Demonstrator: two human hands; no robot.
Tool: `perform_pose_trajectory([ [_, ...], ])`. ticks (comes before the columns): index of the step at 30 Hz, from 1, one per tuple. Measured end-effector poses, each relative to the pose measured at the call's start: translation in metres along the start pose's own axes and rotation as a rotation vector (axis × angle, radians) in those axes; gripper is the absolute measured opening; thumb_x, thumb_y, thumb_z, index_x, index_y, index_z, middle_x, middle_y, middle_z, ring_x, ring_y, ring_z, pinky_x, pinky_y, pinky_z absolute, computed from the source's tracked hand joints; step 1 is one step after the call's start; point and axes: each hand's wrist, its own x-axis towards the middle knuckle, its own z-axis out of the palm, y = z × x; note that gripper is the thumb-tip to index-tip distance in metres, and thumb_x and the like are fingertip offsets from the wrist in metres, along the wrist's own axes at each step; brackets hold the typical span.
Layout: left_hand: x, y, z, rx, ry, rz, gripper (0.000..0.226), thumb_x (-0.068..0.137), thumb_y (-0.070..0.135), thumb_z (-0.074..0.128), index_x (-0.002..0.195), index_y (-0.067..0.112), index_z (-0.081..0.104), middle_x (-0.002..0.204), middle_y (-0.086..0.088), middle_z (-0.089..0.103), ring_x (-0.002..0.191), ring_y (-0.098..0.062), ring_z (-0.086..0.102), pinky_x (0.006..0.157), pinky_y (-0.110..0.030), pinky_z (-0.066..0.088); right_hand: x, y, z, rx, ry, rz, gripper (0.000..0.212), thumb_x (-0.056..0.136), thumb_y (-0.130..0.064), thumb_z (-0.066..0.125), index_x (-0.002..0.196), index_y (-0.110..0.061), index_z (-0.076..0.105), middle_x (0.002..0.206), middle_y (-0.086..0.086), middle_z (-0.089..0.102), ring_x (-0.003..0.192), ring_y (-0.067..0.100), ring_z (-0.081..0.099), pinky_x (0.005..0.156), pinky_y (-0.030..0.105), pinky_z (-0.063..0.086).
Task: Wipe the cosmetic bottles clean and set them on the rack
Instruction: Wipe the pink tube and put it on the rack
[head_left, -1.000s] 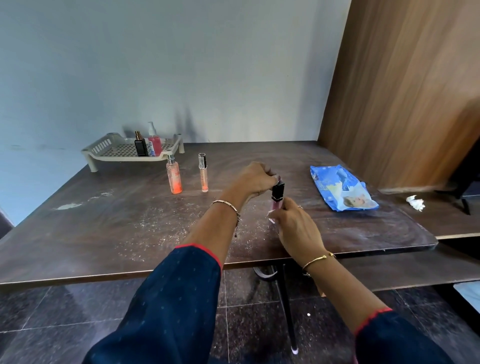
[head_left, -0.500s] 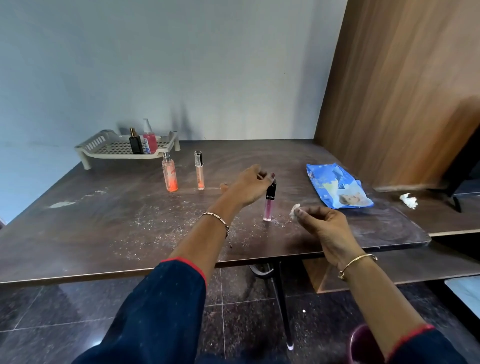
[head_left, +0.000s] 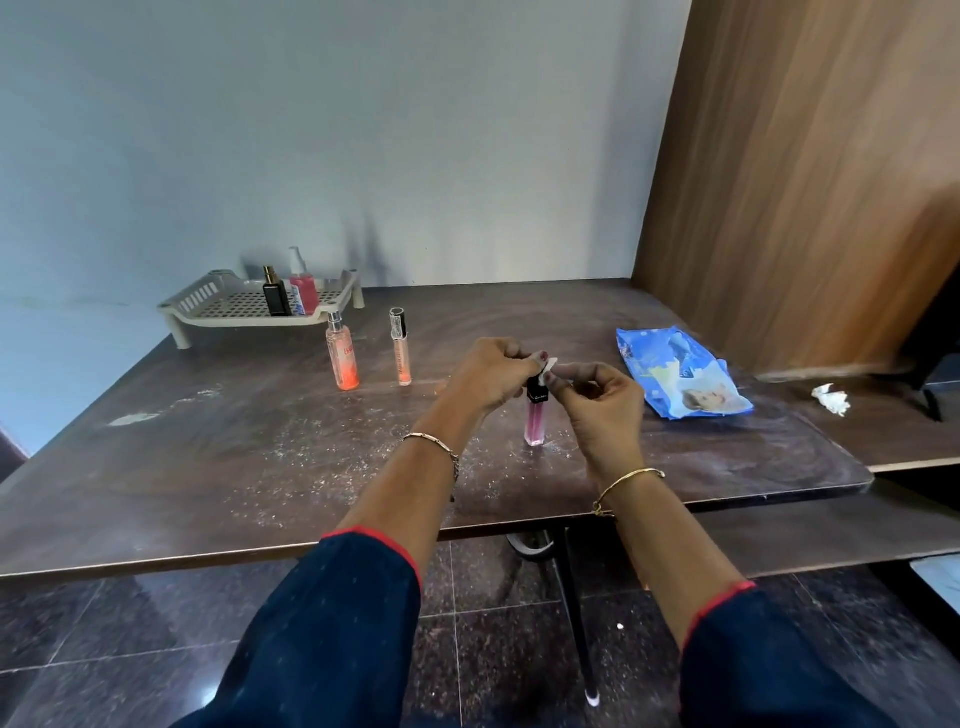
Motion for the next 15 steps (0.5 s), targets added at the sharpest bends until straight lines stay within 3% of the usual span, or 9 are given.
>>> perform_pose_trajectory([
  [4, 0.004, 0.002, 0.000, -0.037, -0.012, -0.025, 0.025, 0.086, 0.017, 0.065, 0.093, -0.007, 0.065, 0.081, -0.015, 0.061, 0.066, -0.020, 0.050, 0.066, -0.030, 0.045, -0.001, 0.013, -0.002, -0.152, 0.004, -0.022, 0.023, 0.071, 0.007, 0.076, 0.067, -0.013, 0.067, 0.071, 0.004, 0.068, 0.065, 0.005, 0.064, 0.067, 0.015, 0.051],
  [9, 0.004, 0.004, 0.000, -0.080, -0.040, -0.058, 0.008, 0.088, 0.009, 0.061, 0.093, 0.002, 0.061, 0.087, -0.015, 0.061, 0.068, -0.017, 0.049, 0.057, -0.021, 0.041, -0.005, 0.024, -0.009, -0.318, -0.037, 0.014, 0.035, 0.069, 0.007, 0.077, 0.056, -0.023, 0.064, 0.059, -0.016, 0.066, 0.058, -0.006, 0.063, 0.063, 0.012, 0.049],
  [15, 0.005, 0.003, 0.000, -0.066, -0.041, -0.043, 0.006, 0.086, 0.008, 0.061, 0.092, 0.005, 0.061, 0.084, -0.015, 0.058, 0.074, -0.019, 0.049, 0.054, -0.019, 0.040, 0.004, 0.002, -0.001, -0.206, 0.044, -0.127, 0.019, 0.071, 0.004, 0.077, 0.065, -0.012, 0.069, 0.069, 0.000, 0.069, 0.066, 0.007, 0.065, 0.067, 0.017, 0.052],
])
